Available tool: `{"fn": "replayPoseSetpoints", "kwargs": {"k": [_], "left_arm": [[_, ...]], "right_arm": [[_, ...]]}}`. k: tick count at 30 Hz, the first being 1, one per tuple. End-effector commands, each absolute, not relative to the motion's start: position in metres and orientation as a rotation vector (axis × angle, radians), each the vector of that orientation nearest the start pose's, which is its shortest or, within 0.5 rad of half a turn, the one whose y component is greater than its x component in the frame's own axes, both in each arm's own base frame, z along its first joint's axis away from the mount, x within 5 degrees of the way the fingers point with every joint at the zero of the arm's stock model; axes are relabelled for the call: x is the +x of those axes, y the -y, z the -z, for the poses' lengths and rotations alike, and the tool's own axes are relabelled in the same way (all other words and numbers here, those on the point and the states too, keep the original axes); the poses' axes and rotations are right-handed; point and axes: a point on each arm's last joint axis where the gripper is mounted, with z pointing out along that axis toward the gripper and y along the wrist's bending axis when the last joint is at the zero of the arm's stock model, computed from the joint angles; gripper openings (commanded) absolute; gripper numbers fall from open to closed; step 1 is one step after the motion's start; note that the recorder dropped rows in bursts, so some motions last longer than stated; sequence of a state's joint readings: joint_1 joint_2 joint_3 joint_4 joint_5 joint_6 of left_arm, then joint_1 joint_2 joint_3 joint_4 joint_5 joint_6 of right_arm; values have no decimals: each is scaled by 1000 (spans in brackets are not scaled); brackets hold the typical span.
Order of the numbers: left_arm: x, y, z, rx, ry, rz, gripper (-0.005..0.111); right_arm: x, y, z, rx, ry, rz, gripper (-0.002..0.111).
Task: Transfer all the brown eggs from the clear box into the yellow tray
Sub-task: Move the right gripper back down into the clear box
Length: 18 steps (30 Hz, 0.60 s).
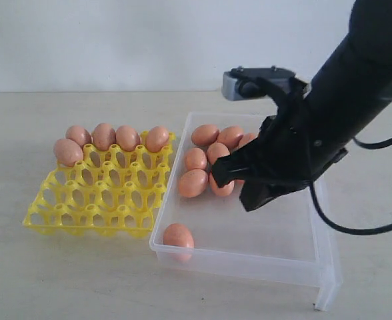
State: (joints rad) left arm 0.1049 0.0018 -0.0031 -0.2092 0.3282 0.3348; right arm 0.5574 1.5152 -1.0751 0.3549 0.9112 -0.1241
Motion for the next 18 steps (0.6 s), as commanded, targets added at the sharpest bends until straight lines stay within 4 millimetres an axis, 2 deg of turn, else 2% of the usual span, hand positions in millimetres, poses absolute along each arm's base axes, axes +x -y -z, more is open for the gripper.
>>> {"fn": "replayPoseSetpoints", "kwargs": {"k": [1,2,3,4,8,12,14,18], "left_arm": [[54,0,-185,61,-1791,-107,-4],[54,0,-185,61,-1791,-107,-4],[54,0,-185,61,-1791,-107,-4],[54,0,-185,61,-1791,-107,-4],[54,0,-185,61,-1791,-107,-4],[54,0,-185,61,-1791,-107,-4],[54,0,-185,61,-1791,-107,-4],[54,0,-185,61,-1791,-107,-4]], "right_arm": [[269,-205,-230,-749,-2768,-696,35],[275,-208,-229,-742,-2761,-696,42],[289,-216,-223,-711,-2776,-692,54],[294,-219,-220,-694,-2788,-694,56],[323,-238,-185,-648,-2890,-687,55],[323,-242,-158,-659,-3030,-684,55],[320,-243,-151,-679,-3074,-686,55],[314,-253,-149,-706,-3067,-693,55]]}}
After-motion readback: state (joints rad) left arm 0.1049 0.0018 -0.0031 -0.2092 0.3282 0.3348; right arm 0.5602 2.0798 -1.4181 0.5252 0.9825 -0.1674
